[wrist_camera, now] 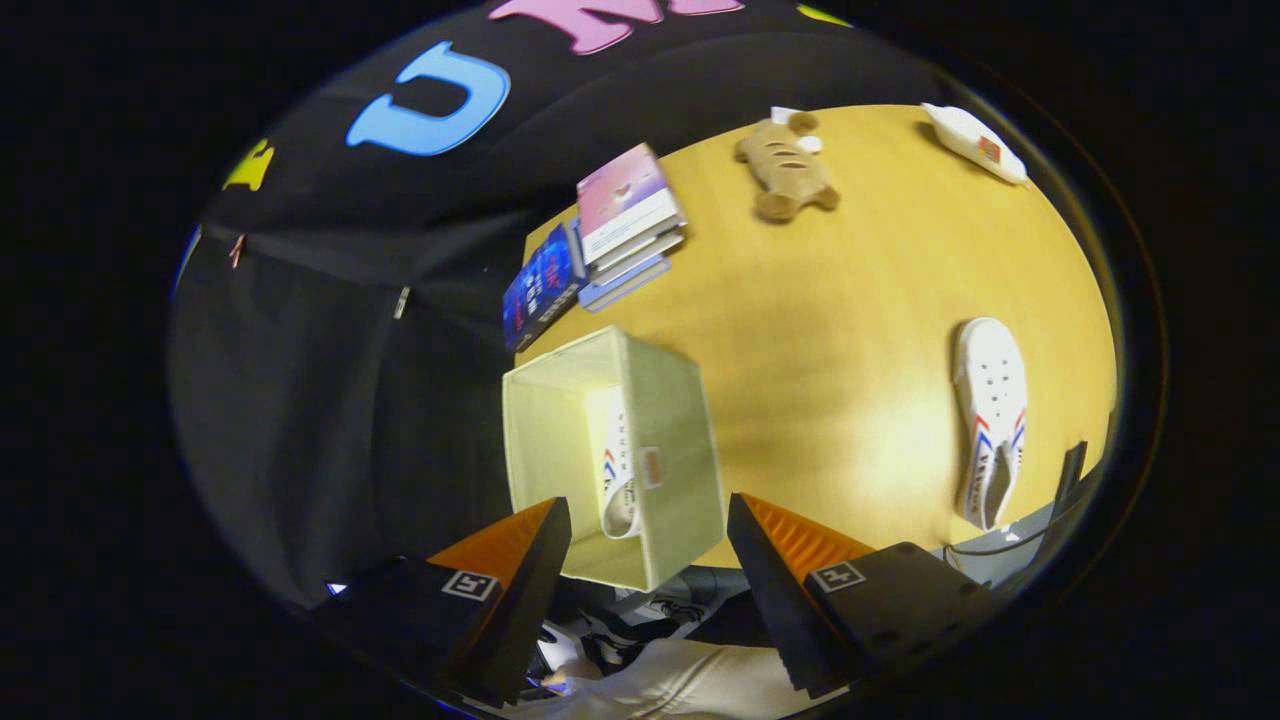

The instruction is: Open the storage box then place both shoes into the box .Put the left shoe in first, then the right shoe, with the right side of both shoes facing outward in a uniform manner.

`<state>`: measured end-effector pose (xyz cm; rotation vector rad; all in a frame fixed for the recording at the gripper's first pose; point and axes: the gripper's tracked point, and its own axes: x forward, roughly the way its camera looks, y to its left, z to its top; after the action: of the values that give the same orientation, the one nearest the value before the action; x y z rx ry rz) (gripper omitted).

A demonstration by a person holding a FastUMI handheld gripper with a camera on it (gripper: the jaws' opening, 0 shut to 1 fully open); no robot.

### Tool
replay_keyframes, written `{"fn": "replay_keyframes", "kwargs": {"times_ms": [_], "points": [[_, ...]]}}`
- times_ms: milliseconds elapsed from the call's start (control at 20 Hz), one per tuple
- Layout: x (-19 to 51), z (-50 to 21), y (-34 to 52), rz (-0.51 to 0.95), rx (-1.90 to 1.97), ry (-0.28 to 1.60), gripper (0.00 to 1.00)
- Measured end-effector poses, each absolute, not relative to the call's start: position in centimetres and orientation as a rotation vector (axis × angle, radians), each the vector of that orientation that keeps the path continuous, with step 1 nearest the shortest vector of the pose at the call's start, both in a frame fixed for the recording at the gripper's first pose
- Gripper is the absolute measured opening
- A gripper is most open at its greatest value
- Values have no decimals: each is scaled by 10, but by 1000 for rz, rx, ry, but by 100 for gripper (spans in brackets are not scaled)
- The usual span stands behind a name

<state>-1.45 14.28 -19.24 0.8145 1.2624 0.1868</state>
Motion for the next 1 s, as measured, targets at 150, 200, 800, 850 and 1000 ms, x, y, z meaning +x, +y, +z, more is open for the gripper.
{"fn": "replay_keyframes", "kwargs": {"times_ms": [150, 200, 800, 850, 1000], "points": [[-40, -220, 72, 45, 846, 1264, 97], [-49, -230, 49, 5, 854, 1268, 96], [-101, -385, -83, -209, 593, 1452, 80], [-102, -395, -85, -211, 570, 1467, 76], [-102, -425, -94, -220, 486, 1503, 67]]}}
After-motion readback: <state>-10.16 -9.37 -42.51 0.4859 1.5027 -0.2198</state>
